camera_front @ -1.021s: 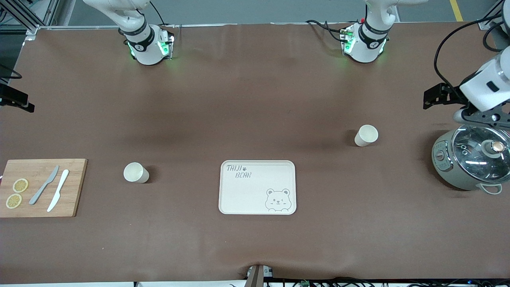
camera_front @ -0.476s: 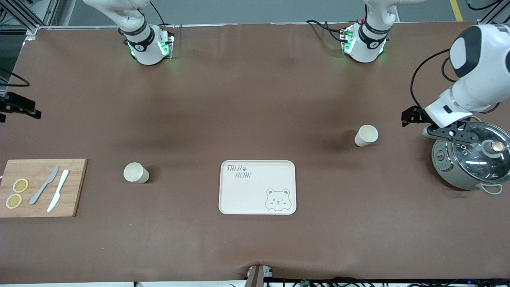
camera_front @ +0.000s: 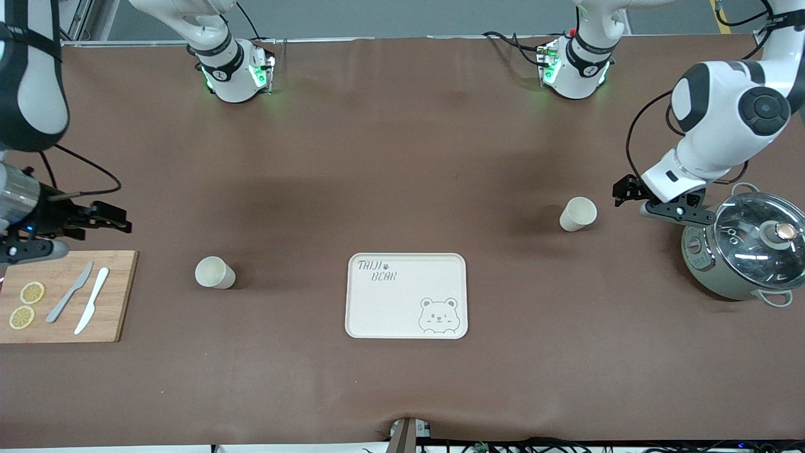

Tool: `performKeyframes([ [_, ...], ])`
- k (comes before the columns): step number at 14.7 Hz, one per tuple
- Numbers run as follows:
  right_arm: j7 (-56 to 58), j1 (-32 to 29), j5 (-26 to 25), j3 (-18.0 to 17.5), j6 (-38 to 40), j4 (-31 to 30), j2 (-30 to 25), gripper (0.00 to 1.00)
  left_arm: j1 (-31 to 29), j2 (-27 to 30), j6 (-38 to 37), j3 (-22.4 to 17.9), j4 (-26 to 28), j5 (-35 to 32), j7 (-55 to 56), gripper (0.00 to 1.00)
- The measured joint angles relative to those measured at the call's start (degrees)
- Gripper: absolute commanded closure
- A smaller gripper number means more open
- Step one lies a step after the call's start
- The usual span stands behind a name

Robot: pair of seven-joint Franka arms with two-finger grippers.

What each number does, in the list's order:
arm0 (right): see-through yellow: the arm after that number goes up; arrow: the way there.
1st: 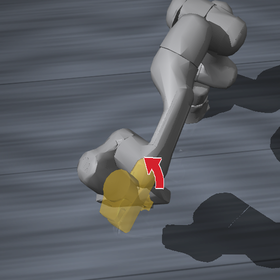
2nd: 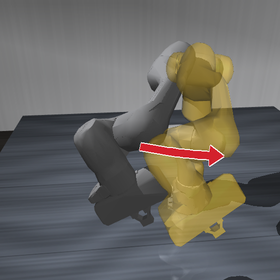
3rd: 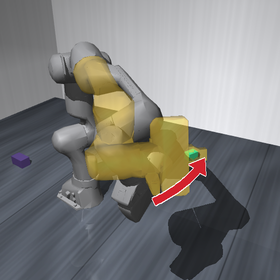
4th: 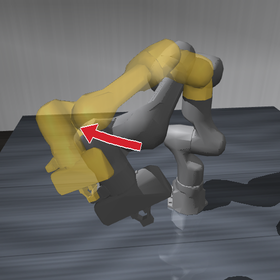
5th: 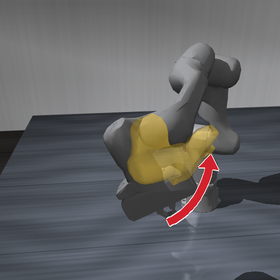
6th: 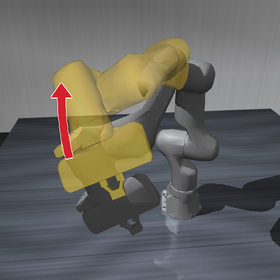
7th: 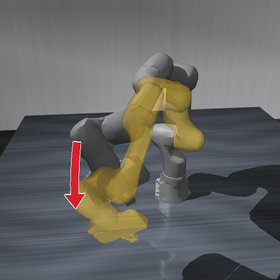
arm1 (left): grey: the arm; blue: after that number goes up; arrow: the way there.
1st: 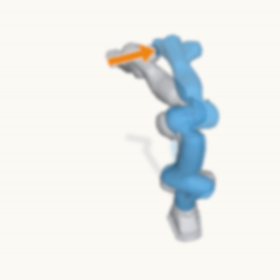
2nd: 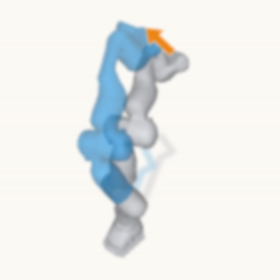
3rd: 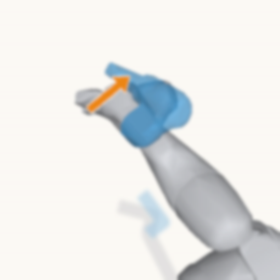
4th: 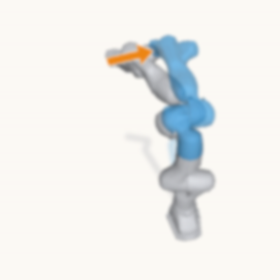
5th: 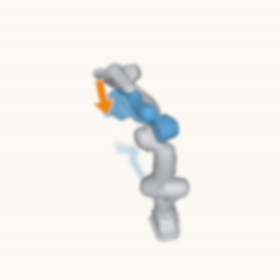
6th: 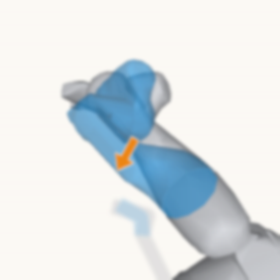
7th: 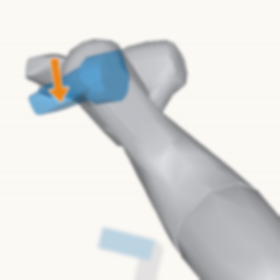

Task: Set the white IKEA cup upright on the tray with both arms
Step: 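Lower the right gripper to one cup while the left gripper reaches the other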

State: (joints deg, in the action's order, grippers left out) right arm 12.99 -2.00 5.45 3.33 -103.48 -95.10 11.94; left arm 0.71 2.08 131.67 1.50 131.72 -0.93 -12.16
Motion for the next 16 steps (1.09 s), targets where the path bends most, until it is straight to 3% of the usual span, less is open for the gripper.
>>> performKeyframes([
  [7, -6.21, -0.35, 2.43, 0.44, -6.87, -2.61, 6.86, 0.00, 0.06, -1.97, 14.36, 0.15, 10.36, 0.00, 0.00, 0.00],
  [11, -6.41, 0.75, 2.46, 0.24, -19.28, -9.99, 7.83, 0.00, 0.17, -4.77, 18.00, 0.30, 11.14, 0.00, 0.00, 0.00],
  [16, -6.96, 1.83, 2.46, 0.20, -23.26, -12.26, 9.60, 0.00, 0.23, -7.88, 21.81, 1.23, 11.17, 0.09, 0.12, 0.00],
])
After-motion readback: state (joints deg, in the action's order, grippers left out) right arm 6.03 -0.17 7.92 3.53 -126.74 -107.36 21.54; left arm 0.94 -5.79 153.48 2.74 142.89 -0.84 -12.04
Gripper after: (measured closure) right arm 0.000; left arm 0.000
